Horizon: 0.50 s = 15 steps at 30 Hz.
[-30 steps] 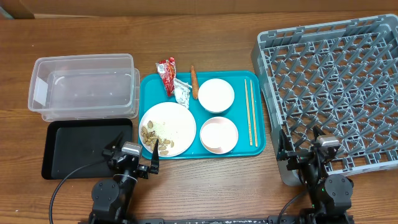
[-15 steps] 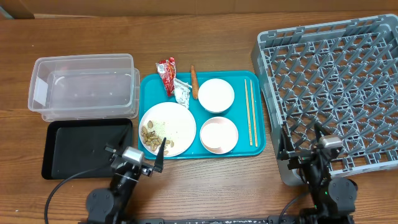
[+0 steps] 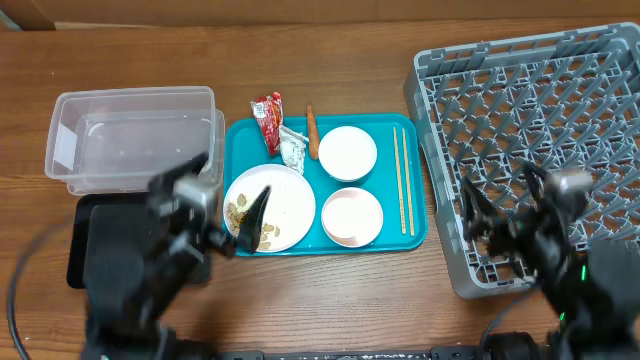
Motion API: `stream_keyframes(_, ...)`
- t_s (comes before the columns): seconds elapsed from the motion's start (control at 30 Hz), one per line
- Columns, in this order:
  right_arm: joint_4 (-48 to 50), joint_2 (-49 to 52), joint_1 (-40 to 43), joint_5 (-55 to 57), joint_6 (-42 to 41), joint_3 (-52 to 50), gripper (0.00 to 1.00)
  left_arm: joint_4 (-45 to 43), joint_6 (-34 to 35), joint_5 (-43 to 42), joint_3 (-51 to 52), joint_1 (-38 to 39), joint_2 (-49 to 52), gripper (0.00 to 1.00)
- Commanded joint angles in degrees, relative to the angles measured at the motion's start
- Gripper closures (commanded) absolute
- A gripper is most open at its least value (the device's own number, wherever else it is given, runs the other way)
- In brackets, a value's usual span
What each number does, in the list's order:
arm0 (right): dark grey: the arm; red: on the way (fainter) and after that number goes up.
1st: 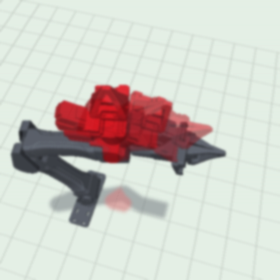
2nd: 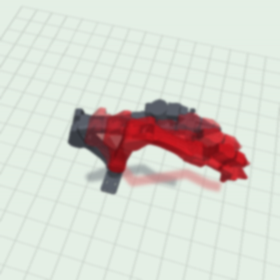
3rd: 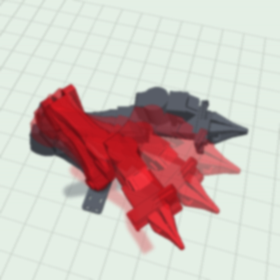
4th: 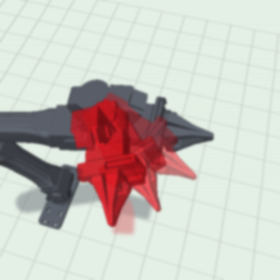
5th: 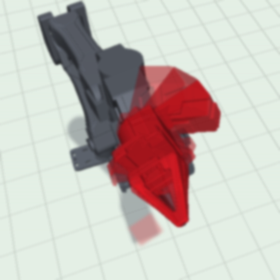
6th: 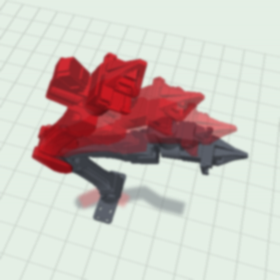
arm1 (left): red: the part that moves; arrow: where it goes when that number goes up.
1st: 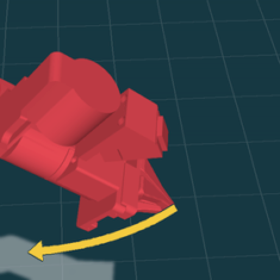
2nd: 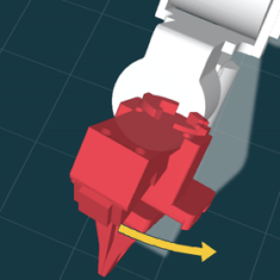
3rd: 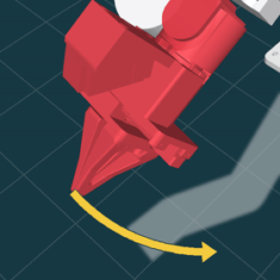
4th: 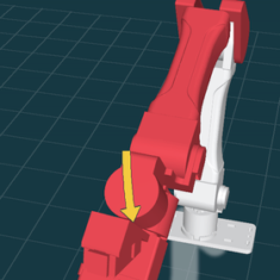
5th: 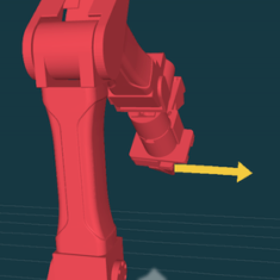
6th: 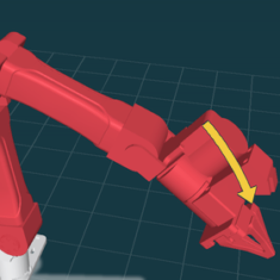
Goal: Sort waste into correct bins and load items into the dishwasher
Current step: 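Reach the left gripper to the white cup on the pink dish and grasp it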
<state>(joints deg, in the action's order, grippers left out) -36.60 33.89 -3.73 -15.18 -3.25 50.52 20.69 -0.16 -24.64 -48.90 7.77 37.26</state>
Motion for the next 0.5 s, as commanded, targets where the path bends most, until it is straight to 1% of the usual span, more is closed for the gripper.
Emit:
stream_keyframes(0.0, -8.94, 11.61, 0.44, -3.15, -0.13, 11.63, 0.00, 5.75, 1.84, -14.53, -13.79, 0.26, 13.14, 0.00)
stream_keyframes(0.1, -17.94, 21.00, 0.44, -3.87, -0.15, 19.89, 0.00, 11.39, 0.55, -21.75, -23.28, 0.59, 21.86, 0.00)
stream_keyframes(0.13, -20.65, 23.91, 0.44, -5.07, -0.15, 22.27, 0.00, 11.89, 1.90, -23.69, -25.59, 0.59, 24.46, 0.00)
stream_keyframes(0.2, -24.65, 28.72, 0.44, -9.64, -0.15, 25.75, 0.00, 11.89, 5.05, -28.61, -28.22, 0.50, 28.17, 0.00)
stream_keyframes(0.23, -26.01, 30.42, 0.44, -12.28, -0.15, 26.71, 0.00, 11.80, 5.55, -30.40, -28.87, 0.50, 29.94, 0.00)
stream_keyframes(0.3, -27.89, 33.90, 0.44, -17.49, -0.15, 27.43, 0.00, 12.39, 5.49, -30.47, -29.00, 1.01, 32.72, 0.00)
stream_keyframes(0.33, -28.44, 35.06, 0.44, -18.93, -0.13, 27.43, 0.00, 13.86, 5.49, -28.89, -29.00, 1.62, 33.94, 0.00)
stream_keyframes(0.37, -28.79, 36.41, 0.44, -20.31, -0.13, 27.43, 0.00, 16.33, 5.51, -25.09, -29.00, 2.82, 35.26, 0.00)
stream_keyframes(0.47, -29.16, 38.93, 0.44, -21.46, -0.15, 27.43, 0.00, 24.70, 5.49, -8.70, -29.00, 8.96, 38.16, 0.00)
